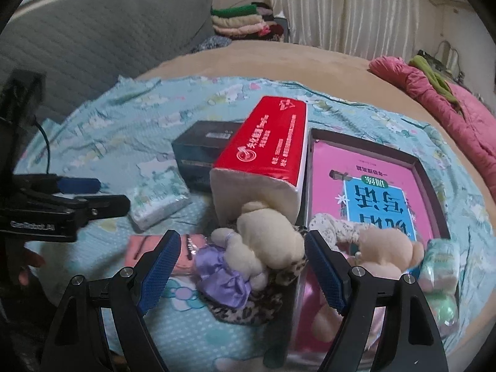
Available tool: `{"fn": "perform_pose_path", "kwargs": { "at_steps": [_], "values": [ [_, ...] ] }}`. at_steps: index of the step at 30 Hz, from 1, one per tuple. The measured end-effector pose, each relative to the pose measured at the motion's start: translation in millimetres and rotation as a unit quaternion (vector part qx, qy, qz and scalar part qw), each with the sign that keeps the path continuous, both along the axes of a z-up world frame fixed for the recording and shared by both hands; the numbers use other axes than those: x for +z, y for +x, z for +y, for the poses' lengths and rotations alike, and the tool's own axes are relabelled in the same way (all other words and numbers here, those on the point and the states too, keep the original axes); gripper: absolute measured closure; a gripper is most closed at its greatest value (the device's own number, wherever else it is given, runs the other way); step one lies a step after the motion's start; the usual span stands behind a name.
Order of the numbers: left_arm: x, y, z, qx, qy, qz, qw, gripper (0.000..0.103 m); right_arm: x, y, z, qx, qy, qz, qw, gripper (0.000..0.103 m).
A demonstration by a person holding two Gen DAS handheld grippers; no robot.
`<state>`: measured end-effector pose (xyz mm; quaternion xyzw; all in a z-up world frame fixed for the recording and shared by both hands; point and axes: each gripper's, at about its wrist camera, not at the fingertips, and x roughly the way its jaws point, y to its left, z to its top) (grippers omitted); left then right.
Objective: Organize soft objects
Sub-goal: 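Grasp the white Flora wipes with the left gripper while the right grasps the purple-dressed bear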
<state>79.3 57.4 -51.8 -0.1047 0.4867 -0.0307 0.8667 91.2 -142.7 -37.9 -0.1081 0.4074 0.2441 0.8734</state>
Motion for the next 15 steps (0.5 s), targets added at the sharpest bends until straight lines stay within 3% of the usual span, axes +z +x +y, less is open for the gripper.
{"fn": "perform_pose_path", "kwargs": {
  "at_steps": [15],
  "values": [
    [-20, 21, 0, -0.011, -0.003, 0.011, 0.9999, 0.023, -33, 6, 31, 0.081, -0.128, -0.031, 0.988, 0.020]
  ]
}}
